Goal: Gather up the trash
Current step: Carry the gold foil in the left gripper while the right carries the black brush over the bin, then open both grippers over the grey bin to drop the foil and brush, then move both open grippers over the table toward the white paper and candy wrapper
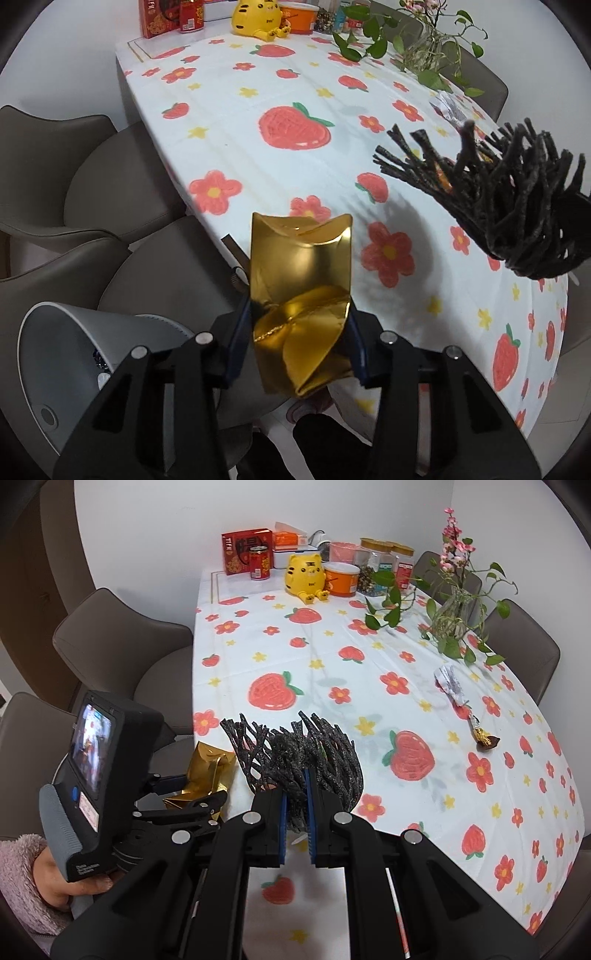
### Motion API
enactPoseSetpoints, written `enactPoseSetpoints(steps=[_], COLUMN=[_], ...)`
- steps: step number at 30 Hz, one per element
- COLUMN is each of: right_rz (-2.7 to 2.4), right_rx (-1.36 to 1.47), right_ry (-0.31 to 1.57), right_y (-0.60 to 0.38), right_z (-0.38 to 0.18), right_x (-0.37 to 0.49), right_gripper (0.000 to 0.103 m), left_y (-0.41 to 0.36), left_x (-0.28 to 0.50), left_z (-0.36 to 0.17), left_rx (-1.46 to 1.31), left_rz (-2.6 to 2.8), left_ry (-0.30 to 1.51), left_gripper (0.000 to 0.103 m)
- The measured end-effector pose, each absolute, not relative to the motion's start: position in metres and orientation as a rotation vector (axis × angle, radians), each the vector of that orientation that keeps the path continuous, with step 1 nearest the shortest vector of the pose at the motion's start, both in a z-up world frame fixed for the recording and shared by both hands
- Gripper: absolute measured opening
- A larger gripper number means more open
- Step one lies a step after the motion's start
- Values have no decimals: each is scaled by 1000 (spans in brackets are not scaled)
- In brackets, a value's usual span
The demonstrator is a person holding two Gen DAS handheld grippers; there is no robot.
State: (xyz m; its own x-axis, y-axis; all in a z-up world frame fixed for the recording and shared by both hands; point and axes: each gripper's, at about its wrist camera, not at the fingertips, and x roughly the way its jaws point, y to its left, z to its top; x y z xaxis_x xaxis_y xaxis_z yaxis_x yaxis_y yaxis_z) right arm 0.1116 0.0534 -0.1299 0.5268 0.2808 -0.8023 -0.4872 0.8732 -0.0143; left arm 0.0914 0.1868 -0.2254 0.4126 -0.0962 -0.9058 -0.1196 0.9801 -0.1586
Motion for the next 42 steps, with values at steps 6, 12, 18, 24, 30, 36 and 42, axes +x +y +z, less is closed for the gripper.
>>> enactPoseSetpoints(steps=[6,12,18,24,30,36,42], right_rz=[581,741,867,905,860,764,597], right_rx=[-263,-280,-343,-367,-345,-327,-269], right_ry=[894,900,928,1000,994,971,958], right_y=[109,184,247,283,286,266,211], right_z=[-122,-125,-137,-154,-152,-147,-142], right_x=[82,42,0,-18,-18,-8,13], right_gripper=[8,8,8,30,44,44,48], left_y=[254,327,376,396,402,386,344], left_x=[38,-25,-75,-96,-98,-82,-43], left_z=[-201,-198,-208,-222,-215,-209,-204], left_rx=[-252,-278,-315,-318,-281,-230,-158], left_rz=[106,241,310,304,283,220,117], left_ry=[1111,1116,1156,1211,1165,1144,1135], left_gripper=[45,45,45,66,73,73,73])
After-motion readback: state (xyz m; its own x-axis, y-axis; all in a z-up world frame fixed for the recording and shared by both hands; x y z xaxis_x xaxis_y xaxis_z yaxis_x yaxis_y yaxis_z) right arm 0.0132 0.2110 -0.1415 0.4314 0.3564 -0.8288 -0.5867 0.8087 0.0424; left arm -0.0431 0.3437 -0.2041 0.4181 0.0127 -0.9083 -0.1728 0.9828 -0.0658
